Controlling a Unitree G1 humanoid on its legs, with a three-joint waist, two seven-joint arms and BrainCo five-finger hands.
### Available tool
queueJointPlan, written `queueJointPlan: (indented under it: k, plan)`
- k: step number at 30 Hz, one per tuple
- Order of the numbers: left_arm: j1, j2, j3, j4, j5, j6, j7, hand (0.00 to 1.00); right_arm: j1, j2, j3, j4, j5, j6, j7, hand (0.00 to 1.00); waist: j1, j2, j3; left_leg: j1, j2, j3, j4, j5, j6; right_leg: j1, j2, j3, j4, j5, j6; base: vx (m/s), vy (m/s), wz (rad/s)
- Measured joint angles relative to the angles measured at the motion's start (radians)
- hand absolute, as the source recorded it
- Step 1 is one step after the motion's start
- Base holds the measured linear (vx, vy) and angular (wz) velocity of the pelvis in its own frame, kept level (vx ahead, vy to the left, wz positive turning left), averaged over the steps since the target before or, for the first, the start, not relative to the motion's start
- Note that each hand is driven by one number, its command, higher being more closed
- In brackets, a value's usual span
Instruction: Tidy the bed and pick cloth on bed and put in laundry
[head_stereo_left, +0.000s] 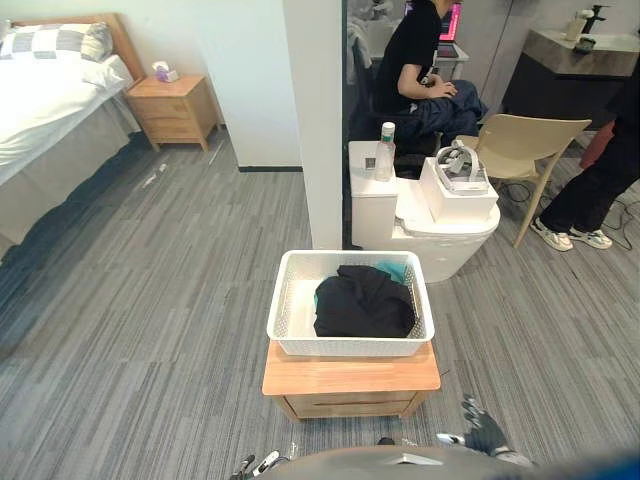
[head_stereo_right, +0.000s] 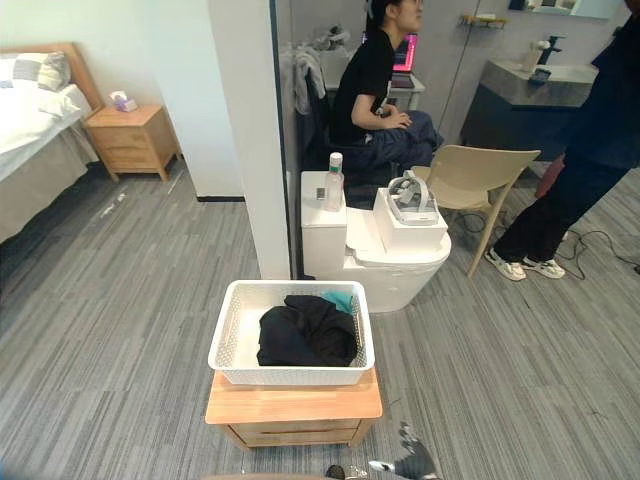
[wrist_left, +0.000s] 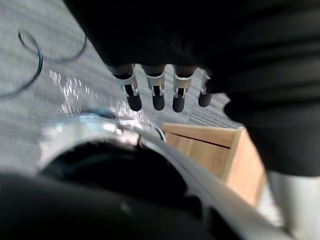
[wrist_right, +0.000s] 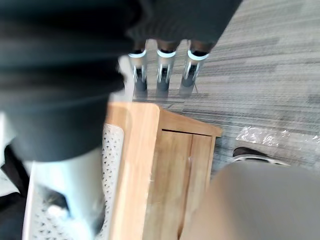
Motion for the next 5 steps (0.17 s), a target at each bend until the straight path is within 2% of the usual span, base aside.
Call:
queueJointPlan:
  k: [1,4,5]
  plan:
    - [-0.009,-0.001,-0.001,0.013,-0.001,0.042,0.021,0.0,-0.003,-0.002,-0.002,0.007,0.004,0.0,0.003,0.0,-0.003,0.001,-0.001,0.0,0.0,0.0,-0.008,0.003,0.001,-0.005,0.003,0.0,0.0,0.0,0.0,-0.02,-0.015,-0.05]
    - [-0.022,-0.001,-0.001,0.021,-0.006,0.094,0.044,0.0,-0.002,-0.004,-0.007,0.01,0.024,0.008,0.004,0.0,-0.002,0.003,0.0,0.0,0.006,0.0,-0.013,0.007,-0.002,-0.007,0.01,-0.001,0.0,-0.005,-0.006,0.0,-0.006,-0.01]
    - [-0.023,-0.001,-0.001,0.022,-0.005,0.097,0.045,0.0,-0.002,-0.004,-0.007,0.01,0.024,0.01,0.004,0.0,-0.002,0.003,0.0,0.0,0.007,-0.001,-0.013,0.008,-0.002,-0.007,0.011,-0.002,0.0,-0.005,-0.008,0.0,0.0,0.0]
